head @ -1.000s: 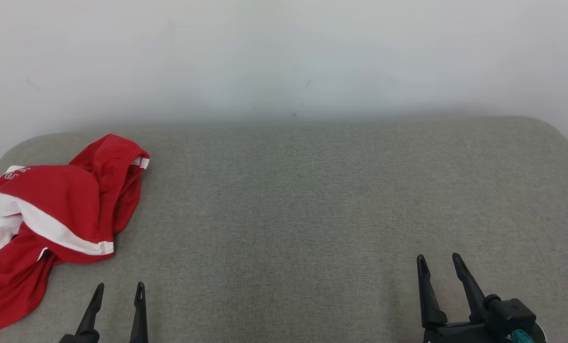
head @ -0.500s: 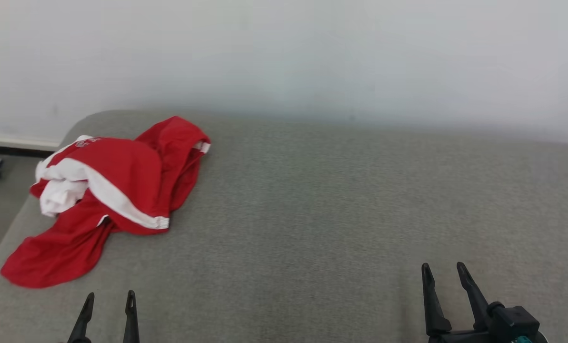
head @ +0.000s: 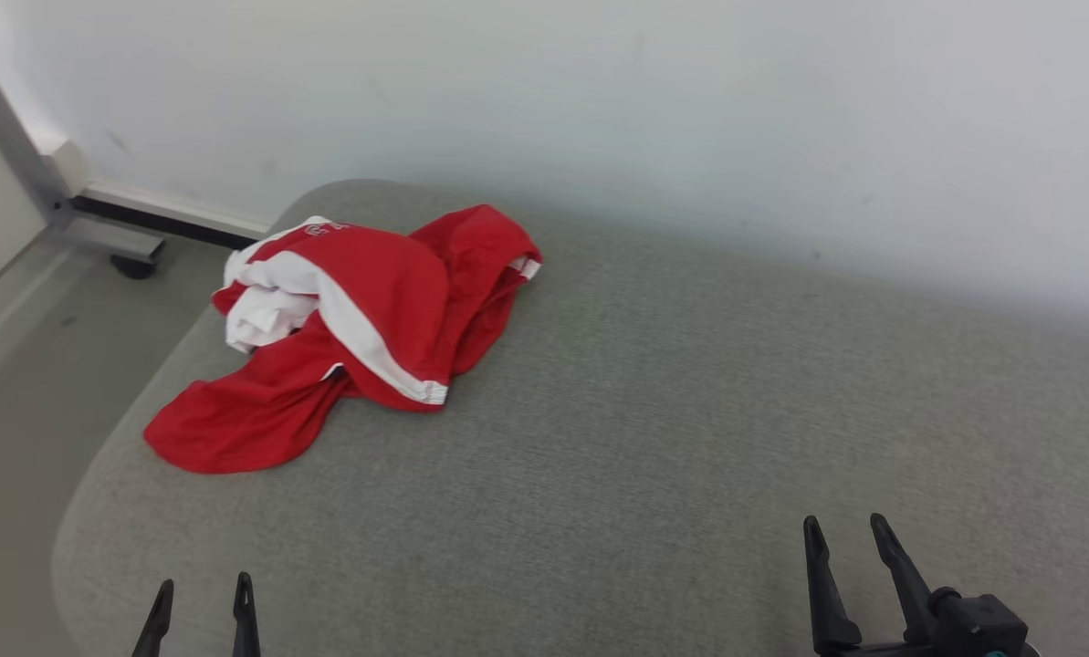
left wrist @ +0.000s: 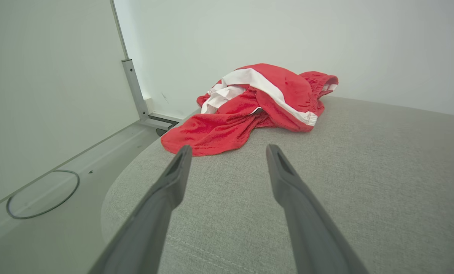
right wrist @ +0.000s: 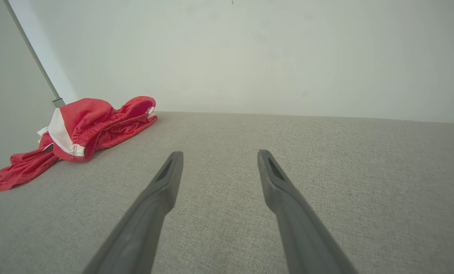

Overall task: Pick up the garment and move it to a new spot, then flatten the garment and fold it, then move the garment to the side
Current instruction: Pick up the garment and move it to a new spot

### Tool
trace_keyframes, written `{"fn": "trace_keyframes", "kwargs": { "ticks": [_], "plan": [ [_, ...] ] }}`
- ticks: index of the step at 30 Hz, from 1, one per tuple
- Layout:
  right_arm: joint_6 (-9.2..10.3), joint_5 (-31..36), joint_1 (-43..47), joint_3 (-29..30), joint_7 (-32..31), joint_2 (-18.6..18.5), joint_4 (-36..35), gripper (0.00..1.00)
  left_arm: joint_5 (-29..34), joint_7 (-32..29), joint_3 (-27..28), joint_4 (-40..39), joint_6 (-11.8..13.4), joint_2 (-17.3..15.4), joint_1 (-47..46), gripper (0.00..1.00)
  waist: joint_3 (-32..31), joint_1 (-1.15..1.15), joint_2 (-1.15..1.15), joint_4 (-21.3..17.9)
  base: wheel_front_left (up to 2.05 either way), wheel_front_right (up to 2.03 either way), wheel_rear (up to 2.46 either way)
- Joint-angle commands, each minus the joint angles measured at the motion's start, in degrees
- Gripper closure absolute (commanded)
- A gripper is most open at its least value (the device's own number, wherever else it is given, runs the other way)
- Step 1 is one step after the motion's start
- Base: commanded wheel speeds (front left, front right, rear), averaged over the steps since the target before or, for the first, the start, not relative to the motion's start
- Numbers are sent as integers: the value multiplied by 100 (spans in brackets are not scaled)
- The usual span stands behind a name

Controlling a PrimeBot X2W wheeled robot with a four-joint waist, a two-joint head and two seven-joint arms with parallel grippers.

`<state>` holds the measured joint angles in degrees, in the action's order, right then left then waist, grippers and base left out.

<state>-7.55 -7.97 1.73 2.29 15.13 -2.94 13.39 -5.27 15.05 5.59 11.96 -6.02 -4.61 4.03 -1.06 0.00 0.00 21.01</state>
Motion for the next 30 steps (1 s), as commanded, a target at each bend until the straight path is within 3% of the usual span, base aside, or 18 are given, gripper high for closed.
{"fn": "trace_keyframes", "kwargs": {
  "ticks": [1,8,17,30],
  "plan": [
    [12,-24,32,-30,4,11,10,0,-29,20,39,-3,1,-11,28,0,-37,0,0,342,0,0,0],
    [12,-34,40,-74,4,11,38,0,45,20,108,-36,76,-2,75,0,-54,0,0,593,0,0,0],
    [12,22,13,-108,4,11,28,0,16,20,193,-86,139,29,118,0,-4,0,0,645,0,0,0],
    [12,234,-235,-71,4,11,36,0,-152,20,442,-120,163,11,-461,0,301,0,0,190,0,0,0]
  ]
}}
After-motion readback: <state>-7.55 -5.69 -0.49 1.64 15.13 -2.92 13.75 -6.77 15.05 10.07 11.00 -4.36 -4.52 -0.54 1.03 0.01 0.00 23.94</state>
